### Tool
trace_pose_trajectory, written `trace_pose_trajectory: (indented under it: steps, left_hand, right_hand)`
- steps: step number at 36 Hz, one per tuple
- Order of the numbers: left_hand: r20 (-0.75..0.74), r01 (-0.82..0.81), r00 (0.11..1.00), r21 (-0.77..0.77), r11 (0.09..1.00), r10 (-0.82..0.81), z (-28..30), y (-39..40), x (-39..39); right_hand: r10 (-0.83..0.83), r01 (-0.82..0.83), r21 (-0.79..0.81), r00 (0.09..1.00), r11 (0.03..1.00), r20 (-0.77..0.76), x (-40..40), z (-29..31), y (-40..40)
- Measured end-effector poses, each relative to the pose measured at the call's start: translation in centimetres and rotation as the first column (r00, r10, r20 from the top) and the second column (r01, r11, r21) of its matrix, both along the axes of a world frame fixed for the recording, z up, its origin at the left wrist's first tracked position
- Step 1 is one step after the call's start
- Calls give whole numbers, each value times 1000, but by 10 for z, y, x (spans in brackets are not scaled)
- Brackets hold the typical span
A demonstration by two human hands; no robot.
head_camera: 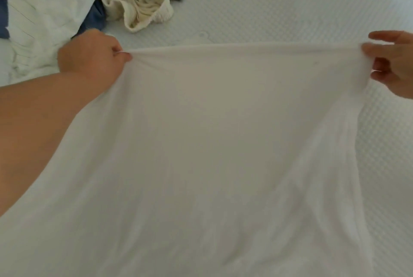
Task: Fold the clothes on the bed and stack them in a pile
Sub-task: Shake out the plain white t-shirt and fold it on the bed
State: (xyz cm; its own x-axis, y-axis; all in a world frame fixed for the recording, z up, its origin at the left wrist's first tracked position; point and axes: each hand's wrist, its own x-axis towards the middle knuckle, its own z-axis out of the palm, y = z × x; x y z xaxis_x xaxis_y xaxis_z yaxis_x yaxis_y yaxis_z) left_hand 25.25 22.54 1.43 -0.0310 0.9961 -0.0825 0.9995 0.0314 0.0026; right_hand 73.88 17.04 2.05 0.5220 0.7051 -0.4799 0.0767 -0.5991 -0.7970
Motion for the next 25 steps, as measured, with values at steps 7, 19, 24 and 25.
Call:
trace_pose_trajectory:
  steps: [7,19,24,25]
  left_hand:
    - [45,-135,990,13,991,135,-19,11,11]
    - [330,-131,936,-7,991,126,-21,-37,54]
    - [460,152,883,-84,985,-98,-19,-111,111]
    - [481,212,866,-98,972,-140,-18,-127,123]
  right_hand:
    - [-7,10,-34,997,999,81,-24,-23,30]
    - [26,6,-87,930,996,368,-36,-30,16]
    - [3,47,-216,975,975,224,-22,-26,-74]
    - [8,36,-250,985,968,172,-20,-24,-93]
